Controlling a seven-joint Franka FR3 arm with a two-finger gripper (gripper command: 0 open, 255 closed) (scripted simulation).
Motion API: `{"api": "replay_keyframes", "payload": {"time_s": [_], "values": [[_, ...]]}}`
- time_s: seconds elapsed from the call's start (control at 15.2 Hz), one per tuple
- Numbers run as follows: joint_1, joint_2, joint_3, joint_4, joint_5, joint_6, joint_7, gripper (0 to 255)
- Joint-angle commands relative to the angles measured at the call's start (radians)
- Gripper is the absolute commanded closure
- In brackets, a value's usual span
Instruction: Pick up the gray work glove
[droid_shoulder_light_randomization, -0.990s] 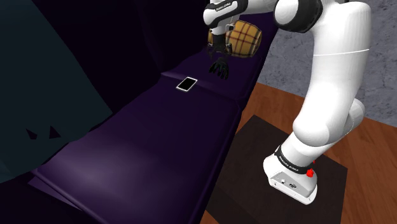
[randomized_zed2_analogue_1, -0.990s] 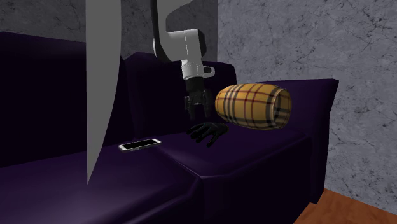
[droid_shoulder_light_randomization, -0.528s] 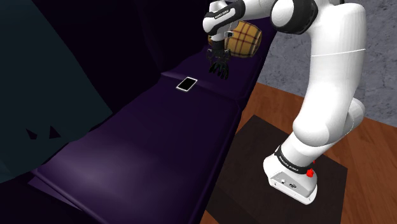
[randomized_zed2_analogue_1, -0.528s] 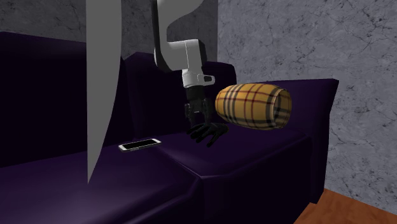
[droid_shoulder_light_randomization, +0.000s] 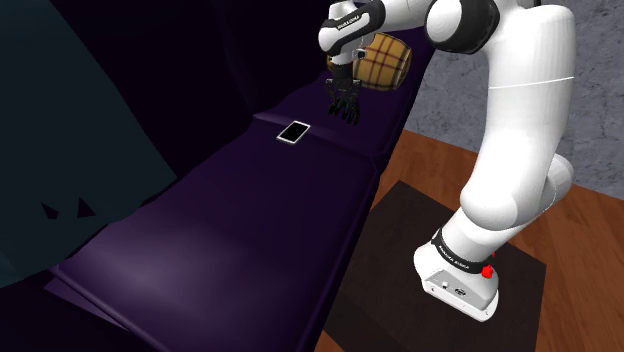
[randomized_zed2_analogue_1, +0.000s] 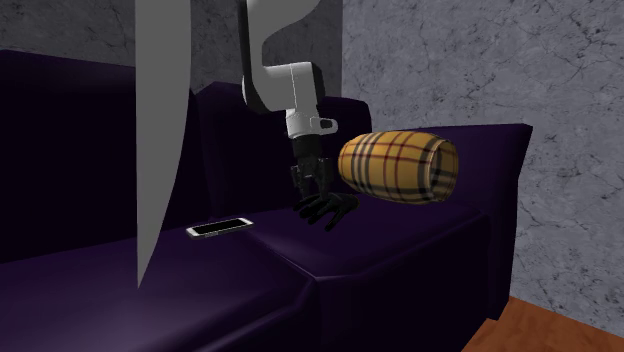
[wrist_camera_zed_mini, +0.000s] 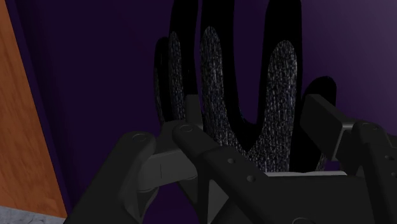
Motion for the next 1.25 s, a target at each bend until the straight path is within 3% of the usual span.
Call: {"api": "replay_keyframes", "payload": {"time_s": [0.0,1.19], "values": [[0.000,0.001,0.000,-0.001,0.000,0.001,0.000,255],[0.002,-0.064,-0.001,0.106,0.003,-0.170,-0.021,255]]}}
